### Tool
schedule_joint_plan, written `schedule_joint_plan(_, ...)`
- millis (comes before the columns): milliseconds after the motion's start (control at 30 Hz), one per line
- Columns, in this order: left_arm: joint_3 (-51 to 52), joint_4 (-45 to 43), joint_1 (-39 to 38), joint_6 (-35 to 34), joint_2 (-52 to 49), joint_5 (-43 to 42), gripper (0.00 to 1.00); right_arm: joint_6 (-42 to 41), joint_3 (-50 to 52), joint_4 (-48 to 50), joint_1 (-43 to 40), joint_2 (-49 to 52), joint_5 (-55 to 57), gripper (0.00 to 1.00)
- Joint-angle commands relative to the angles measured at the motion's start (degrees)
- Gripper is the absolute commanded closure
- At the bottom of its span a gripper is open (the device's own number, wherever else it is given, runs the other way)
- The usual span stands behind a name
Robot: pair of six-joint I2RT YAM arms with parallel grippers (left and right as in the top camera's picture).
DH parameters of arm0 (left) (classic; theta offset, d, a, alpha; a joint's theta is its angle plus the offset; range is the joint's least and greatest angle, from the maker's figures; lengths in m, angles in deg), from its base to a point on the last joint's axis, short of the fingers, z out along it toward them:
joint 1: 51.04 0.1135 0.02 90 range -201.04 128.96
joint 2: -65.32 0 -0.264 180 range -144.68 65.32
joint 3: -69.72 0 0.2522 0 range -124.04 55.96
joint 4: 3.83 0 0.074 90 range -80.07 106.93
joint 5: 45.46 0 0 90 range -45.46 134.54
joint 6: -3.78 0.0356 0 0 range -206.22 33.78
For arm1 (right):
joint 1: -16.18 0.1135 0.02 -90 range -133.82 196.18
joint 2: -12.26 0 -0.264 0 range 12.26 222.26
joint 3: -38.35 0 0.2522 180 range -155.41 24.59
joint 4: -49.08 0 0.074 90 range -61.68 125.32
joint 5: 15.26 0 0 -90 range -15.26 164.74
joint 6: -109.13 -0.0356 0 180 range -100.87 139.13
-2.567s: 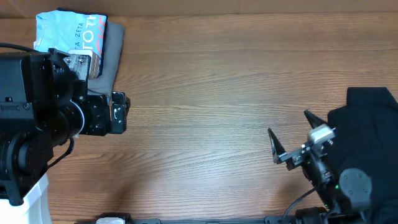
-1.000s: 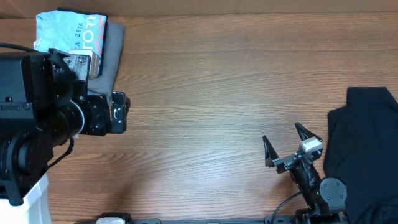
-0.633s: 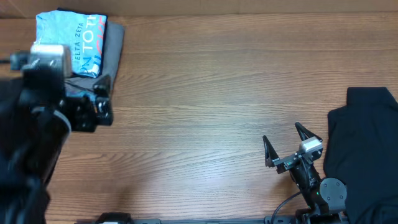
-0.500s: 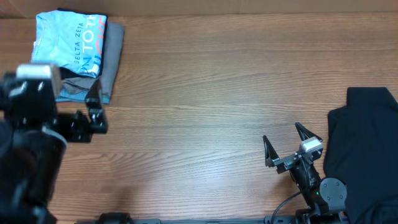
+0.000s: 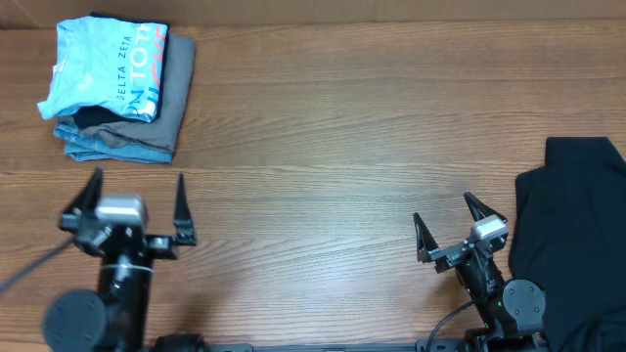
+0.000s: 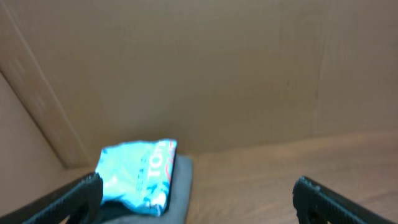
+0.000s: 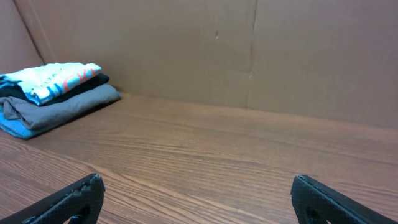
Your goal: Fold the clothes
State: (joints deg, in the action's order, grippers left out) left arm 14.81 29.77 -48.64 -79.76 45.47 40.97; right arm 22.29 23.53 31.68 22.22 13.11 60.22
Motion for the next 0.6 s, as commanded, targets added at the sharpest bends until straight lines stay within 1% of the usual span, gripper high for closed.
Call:
schedule_joint_plan(0, 9.7, -4.9, 0.2, 1.0, 6.6, -1.0, 0.0, -0.4, 0.6, 0.4, -0.2, -0.7, 0.8, 0.0)
schedule_joint_plan(167, 22.2, -13.2, -1.2, 0.6, 14.3, -0.9, 0.0, -0.4, 0.6, 0.4, -0.2, -0.7, 0.8, 0.0)
schedule_joint_plan(300, 29.1, -15.4, -2.0, 0.6, 19.2, -0.9, 0.0, -0.4, 0.6, 0.4, -0.2, -0.7, 0.8, 0.0)
schedule_joint_plan(500, 37.2, -21.9, -2.1, 0.6, 19.7, -0.5, 0.0, -0.4, 0.6, 0.4, -0.2, -0.7, 0.8, 0.0)
schedule_joint_plan(567, 39.5, -23.2, -2.1, -0.7, 19.7, -0.5, 0.0, -0.4, 0.6, 0.4, -0.2, -0.7, 0.8, 0.0)
